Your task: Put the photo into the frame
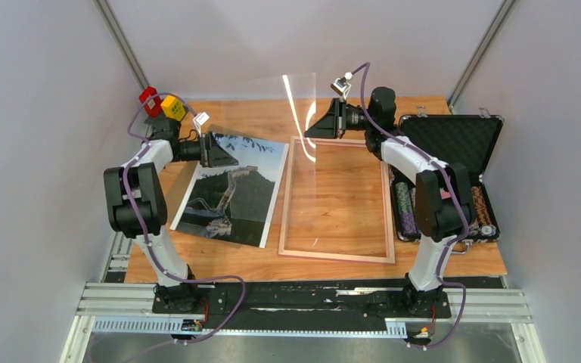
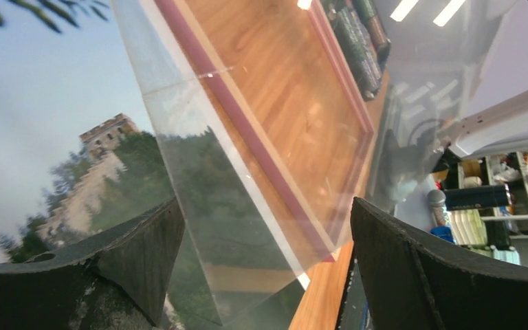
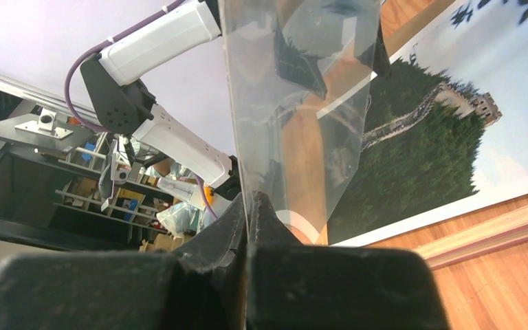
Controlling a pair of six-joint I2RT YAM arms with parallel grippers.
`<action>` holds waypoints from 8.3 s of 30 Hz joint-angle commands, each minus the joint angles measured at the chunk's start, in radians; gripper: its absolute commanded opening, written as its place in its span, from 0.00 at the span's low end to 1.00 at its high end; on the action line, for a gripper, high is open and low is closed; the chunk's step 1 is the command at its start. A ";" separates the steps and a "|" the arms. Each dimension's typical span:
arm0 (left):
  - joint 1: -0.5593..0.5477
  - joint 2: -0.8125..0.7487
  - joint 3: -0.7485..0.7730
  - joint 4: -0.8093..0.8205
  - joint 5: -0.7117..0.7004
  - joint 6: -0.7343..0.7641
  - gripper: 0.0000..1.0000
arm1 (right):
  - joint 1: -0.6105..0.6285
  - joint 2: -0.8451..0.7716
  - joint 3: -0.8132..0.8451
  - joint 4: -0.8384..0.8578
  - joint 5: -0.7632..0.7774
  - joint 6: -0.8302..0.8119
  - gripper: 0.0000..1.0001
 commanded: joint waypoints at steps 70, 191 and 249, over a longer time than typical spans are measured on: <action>-0.121 -0.071 -0.063 0.342 -0.007 -0.635 0.00 | -0.172 -0.131 -0.185 -0.321 0.332 -0.445 0.92; -0.041 -0.507 0.170 -0.135 0.010 -0.404 0.00 | -0.030 -0.449 -0.510 -0.935 1.112 -1.061 0.76; -0.329 -0.162 -0.225 1.286 -0.058 -1.436 0.00 | -0.290 -0.467 -0.186 -1.037 0.973 -1.050 0.72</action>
